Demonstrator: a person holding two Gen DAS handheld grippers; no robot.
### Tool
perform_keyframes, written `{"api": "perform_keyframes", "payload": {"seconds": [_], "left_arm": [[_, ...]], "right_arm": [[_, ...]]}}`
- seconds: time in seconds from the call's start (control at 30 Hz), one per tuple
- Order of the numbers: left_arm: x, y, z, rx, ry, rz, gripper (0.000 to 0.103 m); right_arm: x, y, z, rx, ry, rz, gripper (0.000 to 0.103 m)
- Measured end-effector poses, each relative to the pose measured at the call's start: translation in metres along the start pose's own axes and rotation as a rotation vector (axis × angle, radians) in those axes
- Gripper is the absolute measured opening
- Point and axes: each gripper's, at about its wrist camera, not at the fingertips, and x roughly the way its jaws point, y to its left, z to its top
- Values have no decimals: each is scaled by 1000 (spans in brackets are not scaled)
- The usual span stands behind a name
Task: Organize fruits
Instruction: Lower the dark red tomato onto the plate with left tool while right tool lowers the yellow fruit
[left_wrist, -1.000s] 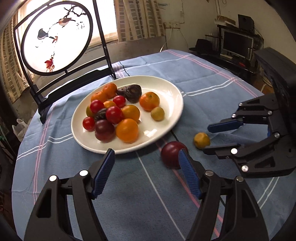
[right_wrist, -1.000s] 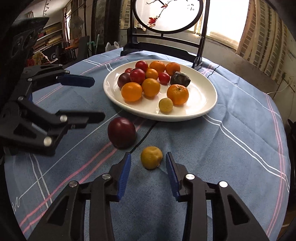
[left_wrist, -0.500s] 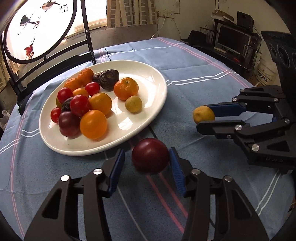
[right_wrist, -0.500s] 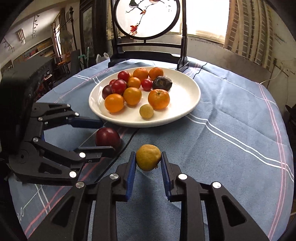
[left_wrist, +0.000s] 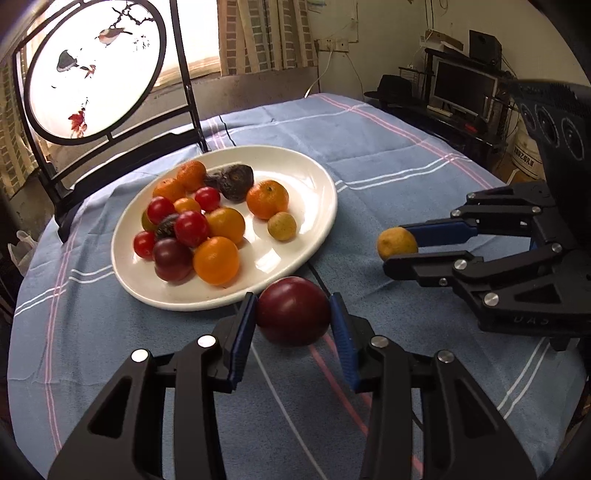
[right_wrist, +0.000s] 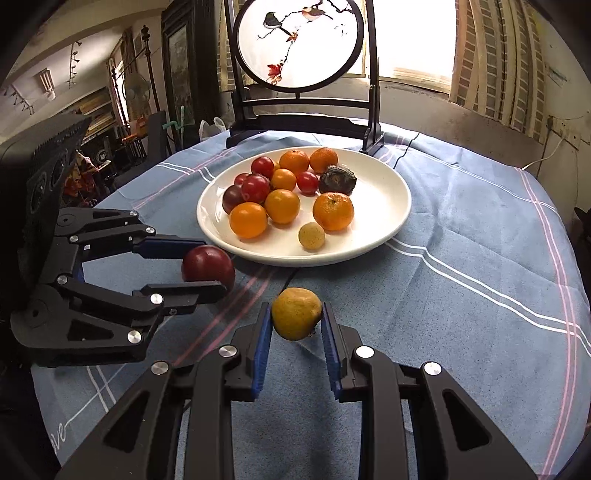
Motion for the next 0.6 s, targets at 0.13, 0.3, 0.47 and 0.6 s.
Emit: {"api": "perform_keyframes", "payload": {"seconds": [0.13, 0.3, 0.47, 0.6], "left_arm": [[-23, 20, 12, -24, -60, 53, 40], [-35, 46, 26, -65, -99, 123, 40], [-35, 64, 48, -98, -132, 172, 39], [-32, 72, 58, -100, -153, 213, 39]], "right_arm": [[-12, 8, 11, 5, -47, 26, 27], [-21, 16, 31, -7, -92, 37, 27], [-23, 18, 60, -5, -149, 28, 26], [-25, 17, 81, 1, -197, 33, 26]]}}
